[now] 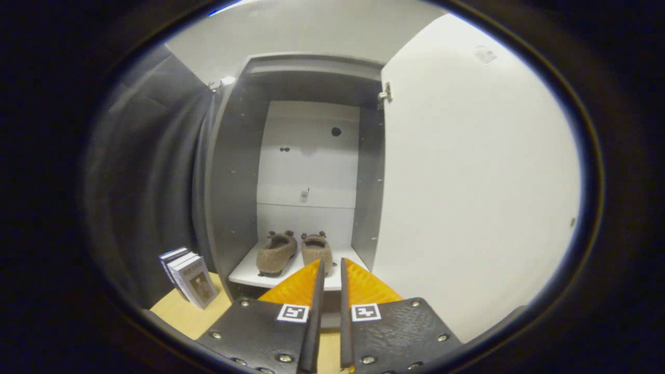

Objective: Open the shoe cabinet door, grab the shoes and put them into the shoe cabinet, then close the shoe cabinet door.

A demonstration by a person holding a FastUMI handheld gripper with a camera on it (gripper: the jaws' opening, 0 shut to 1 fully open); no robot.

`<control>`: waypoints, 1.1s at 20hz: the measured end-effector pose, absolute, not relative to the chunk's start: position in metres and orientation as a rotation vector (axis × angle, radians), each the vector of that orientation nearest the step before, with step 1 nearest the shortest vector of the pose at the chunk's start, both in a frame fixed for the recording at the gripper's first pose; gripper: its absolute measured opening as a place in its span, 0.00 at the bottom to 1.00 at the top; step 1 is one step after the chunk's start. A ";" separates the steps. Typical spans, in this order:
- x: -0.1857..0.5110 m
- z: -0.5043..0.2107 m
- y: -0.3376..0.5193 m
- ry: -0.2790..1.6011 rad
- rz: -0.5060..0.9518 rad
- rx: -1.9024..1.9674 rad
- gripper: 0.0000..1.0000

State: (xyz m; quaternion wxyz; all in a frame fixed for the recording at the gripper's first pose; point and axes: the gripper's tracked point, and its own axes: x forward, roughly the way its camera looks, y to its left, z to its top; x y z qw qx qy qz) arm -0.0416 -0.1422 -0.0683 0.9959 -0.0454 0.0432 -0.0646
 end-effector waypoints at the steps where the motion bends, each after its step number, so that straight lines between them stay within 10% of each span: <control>1: -0.060 -0.063 -0.146 0.080 -0.123 -0.089 0.16; 17: -0.215 0.002 -0.303 -0.038 -0.313 -0.047 0.28; 22: -0.204 -0.009 -0.340 -0.008 -0.354 -0.033 0.54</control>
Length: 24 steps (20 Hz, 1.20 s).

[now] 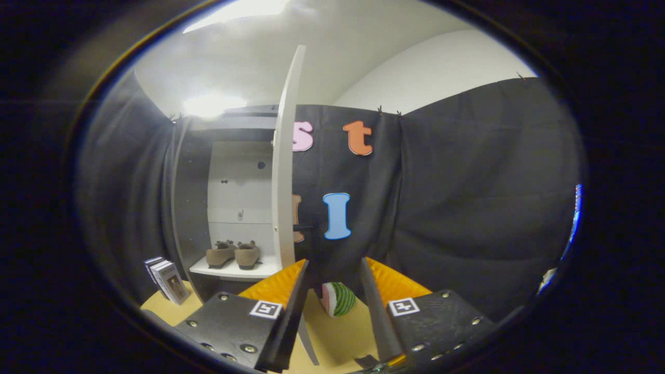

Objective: Open the shoe cabinet door, grab the shoes and put them into the shoe cabinet, then close the shoe cabinet door.

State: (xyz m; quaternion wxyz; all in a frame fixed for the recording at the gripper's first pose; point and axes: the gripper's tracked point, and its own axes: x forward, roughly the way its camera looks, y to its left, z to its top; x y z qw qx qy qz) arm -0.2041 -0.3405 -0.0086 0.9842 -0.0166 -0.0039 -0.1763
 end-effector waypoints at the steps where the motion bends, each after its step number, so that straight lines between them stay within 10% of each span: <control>1: -0.200 -0.012 -0.344 0.005 -0.348 -0.029 0.65; 24: -0.130 -0.040 -0.185 0.089 0.134 0.127 0.73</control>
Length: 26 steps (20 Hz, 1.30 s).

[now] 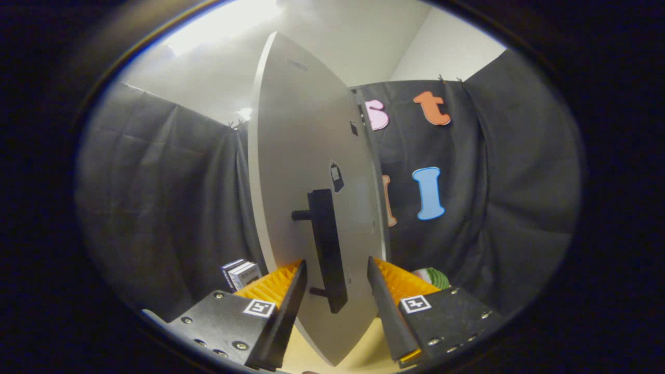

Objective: Open the shoe cabinet door, grab the shoes and put them into the shoe cabinet, then close the shoe cabinet door.

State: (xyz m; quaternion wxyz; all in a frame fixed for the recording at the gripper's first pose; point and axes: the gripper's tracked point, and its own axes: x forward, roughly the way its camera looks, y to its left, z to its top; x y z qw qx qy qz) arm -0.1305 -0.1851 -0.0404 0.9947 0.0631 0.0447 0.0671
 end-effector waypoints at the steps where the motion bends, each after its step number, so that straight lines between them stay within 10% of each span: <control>1: -0.127 -0.041 -0.174 0.095 0.153 0.137 0.73; 26: 0.030 -0.077 -0.013 0.128 0.125 0.074 0.99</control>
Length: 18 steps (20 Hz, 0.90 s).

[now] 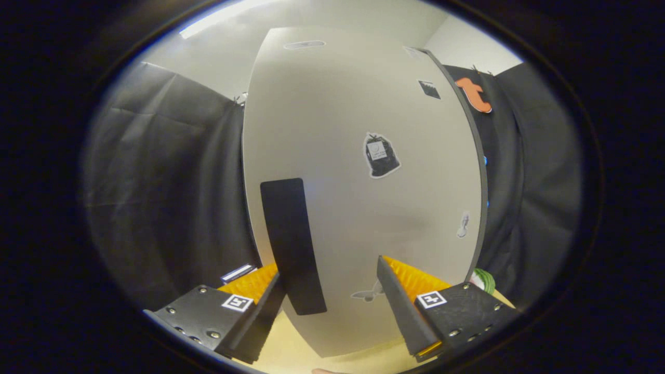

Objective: Open the shoe cabinet door, grab the shoes and put them into the shoe cabinet, then close the shoe cabinet door.

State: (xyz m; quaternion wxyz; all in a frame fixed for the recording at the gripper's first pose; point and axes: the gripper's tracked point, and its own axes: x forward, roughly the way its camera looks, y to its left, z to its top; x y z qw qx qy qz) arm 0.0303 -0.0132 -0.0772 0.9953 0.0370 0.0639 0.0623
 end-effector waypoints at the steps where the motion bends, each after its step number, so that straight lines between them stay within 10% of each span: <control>1: 0.035 -0.078 -0.011 0.124 0.117 0.068 0.99; 18: 0.100 -0.080 0.005 0.109 0.019 0.044 0.99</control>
